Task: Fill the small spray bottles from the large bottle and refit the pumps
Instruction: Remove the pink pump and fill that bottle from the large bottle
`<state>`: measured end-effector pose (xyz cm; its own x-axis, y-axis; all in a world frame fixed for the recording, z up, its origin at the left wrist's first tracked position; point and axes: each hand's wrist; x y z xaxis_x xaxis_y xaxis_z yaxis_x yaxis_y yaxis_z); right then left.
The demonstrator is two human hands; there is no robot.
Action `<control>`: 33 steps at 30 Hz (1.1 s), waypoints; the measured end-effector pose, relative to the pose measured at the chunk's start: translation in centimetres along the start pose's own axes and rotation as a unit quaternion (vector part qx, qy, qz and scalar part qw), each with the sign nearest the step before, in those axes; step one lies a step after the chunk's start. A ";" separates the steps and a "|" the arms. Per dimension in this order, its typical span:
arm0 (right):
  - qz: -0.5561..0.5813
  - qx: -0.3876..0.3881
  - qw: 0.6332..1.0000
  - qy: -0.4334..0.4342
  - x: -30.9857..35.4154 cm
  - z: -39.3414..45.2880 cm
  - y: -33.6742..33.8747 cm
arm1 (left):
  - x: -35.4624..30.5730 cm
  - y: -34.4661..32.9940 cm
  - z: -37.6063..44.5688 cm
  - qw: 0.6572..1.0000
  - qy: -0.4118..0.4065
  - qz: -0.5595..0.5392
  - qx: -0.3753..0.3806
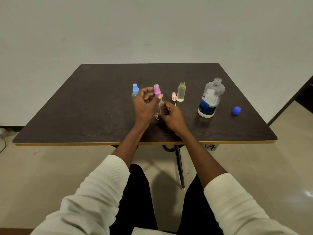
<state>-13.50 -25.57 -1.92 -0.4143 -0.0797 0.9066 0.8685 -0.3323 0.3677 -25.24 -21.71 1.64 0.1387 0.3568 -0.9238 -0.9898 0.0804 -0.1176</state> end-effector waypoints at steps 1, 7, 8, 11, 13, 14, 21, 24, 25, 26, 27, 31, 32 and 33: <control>0.003 0.002 1.000 0.002 0.0 0.0 0.0 | -0.5 -0.1 0.3 1.000 -0.002 -0.007 -0.015; 0.015 0.004 1.000 0.009 0.0 -0.1 0.1 | -3.3 -0.3 2.1 0.994 -0.023 -0.026 -0.106; 0.013 0.004 1.000 0.009 0.0 -0.1 0.1 | -3.7 -0.2 2.2 0.992 -0.023 -0.029 -0.124; 0.005 0.008 1.000 0.010 0.1 -0.2 0.2 | -4.6 0.4 2.3 0.985 -0.033 -0.040 -0.162; 0.004 0.009 1.000 0.015 0.1 -0.2 0.3 | -4.7 1.0 1.9 0.985 -0.038 -0.016 -0.170; 0.005 0.010 1.000 0.017 0.0 -0.2 0.3 | -4.4 1.4 1.6 0.986 -0.039 0.016 -0.160; 0.026 0.003 1.000 0.015 0.0 -0.2 0.1 | 0.8 4.6 -2.0 0.961 -0.009 0.275 -0.022; 0.022 0.004 1.000 0.015 -0.2 -0.1 0.1 | 1.7 4.9 -2.5 0.940 0.002 0.341 -0.022; 0.021 0.003 1.000 0.015 -0.2 -0.1 0.1 | 1.8 4.8 -2.6 0.934 0.004 0.358 -0.021; 0.019 0.001 1.000 0.014 -0.2 0.0 0.1 | 1.9 4.8 -2.6 0.929 0.007 0.371 -0.020; 0.018 0.001 1.000 0.014 -0.3 0.0 0.1 | 1.9 4.7 -2.5 0.925 0.010 0.379 -0.019; 0.015 0.000 1.000 0.014 -0.6 0.1 0.0 | 2.0 4.7 -2.4 0.921 0.027 0.389 -0.019; 0.014 0.000 1.000 0.013 -0.7 0.1 0.0 | 2.0 4.7 -2.4 0.920 0.027 0.390 -0.021; 0.013 0.000 1.000 0.013 -0.7 0.1 0.0 | 2.0 4.6 -2.5 0.920 0.027 0.390 -0.022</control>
<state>-13.15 -25.47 -2.51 -0.3982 -0.1136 0.9102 0.8794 -0.3295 0.3436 -29.61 -22.92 -1.60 -0.6155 0.2422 -0.7500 -0.7877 -0.2187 0.5759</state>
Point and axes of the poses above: each hand's wrist, its own z-axis towards the middle knuckle, its own y-axis out of the back of the hand, x = y × z, and after that the axes turned 1 degree about -x, right-handed
